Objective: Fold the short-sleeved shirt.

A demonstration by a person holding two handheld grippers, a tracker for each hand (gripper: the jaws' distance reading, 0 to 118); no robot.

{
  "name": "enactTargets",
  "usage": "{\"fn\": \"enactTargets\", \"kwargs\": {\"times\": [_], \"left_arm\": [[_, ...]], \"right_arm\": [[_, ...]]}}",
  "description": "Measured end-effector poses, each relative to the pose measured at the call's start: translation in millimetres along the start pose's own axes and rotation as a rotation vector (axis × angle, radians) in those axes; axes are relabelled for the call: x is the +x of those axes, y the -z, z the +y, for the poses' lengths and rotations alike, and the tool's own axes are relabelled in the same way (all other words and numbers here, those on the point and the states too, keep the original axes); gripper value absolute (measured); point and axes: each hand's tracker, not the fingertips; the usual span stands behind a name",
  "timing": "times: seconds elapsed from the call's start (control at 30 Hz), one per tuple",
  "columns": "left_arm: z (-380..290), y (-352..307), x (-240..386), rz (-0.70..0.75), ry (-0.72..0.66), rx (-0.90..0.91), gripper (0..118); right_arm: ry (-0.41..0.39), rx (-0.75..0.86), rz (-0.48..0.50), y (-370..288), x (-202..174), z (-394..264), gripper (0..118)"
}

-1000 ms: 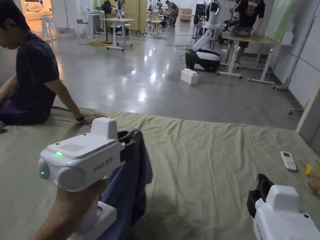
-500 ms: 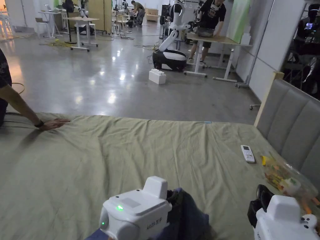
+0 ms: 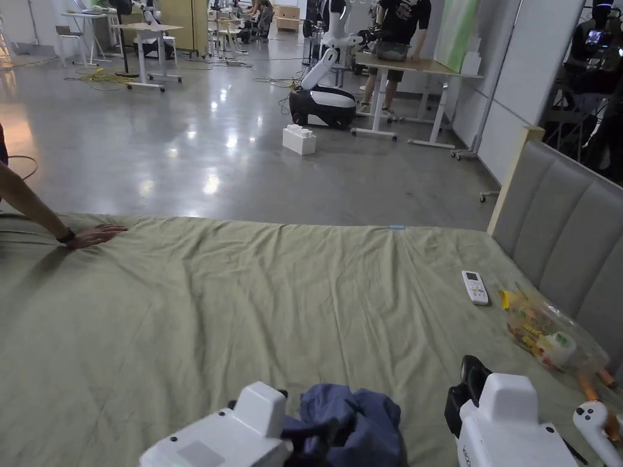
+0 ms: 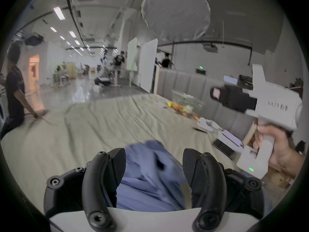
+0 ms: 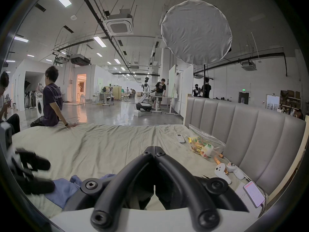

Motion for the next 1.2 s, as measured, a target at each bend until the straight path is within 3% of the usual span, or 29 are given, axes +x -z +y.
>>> {"fn": "enactTargets", "kwargs": {"times": [0.2,0.23,0.3,0.33,0.47,0.67,0.87,1.07,1.2], "left_arm": [[21.6,-37.6,-52.6,0.267,-0.029,0.120,68],[22.7,-40.2,-54.4,0.305,-0.022,0.130,63],[22.0,-49.1,-66.2,0.353,-0.011,0.159,23],[21.5,-53.6,-72.4,0.384,-0.008,0.174,10],[24.0,-45.7,-67.0,0.423,-0.038,0.174,1],[38.1,-75.8,-73.1,0.576,-0.005,0.154,0],[33.7,-80.8,-92.0,0.654,-0.076,0.144,0],[-1.8,-64.8,-127.5,0.585,-0.167,-0.133,0],[-50.5,-42.1,-170.1,0.533,-0.307,-0.346,1]], "right_arm": [[-0.003,0.022,0.045,4.4,-23.1,7.6,0],[-0.007,0.025,0.050,4.7,-26.9,8.7,0],[-0.007,0.031,0.059,5.5,-33.0,10.1,0],[-0.010,0.038,0.062,5.9,-36.3,11.2,0],[-0.004,0.054,0.066,8.2,-45.3,16.1,0],[-0.001,0.064,0.069,11.9,-53.5,19.8,0],[-0.007,0.067,0.078,16.0,-57.1,21.6,0],[-0.028,0.051,0.090,19.8,-58.4,14.5,0],[-0.024,0.021,0.087,22.3,-58.3,5.3,0]]}}
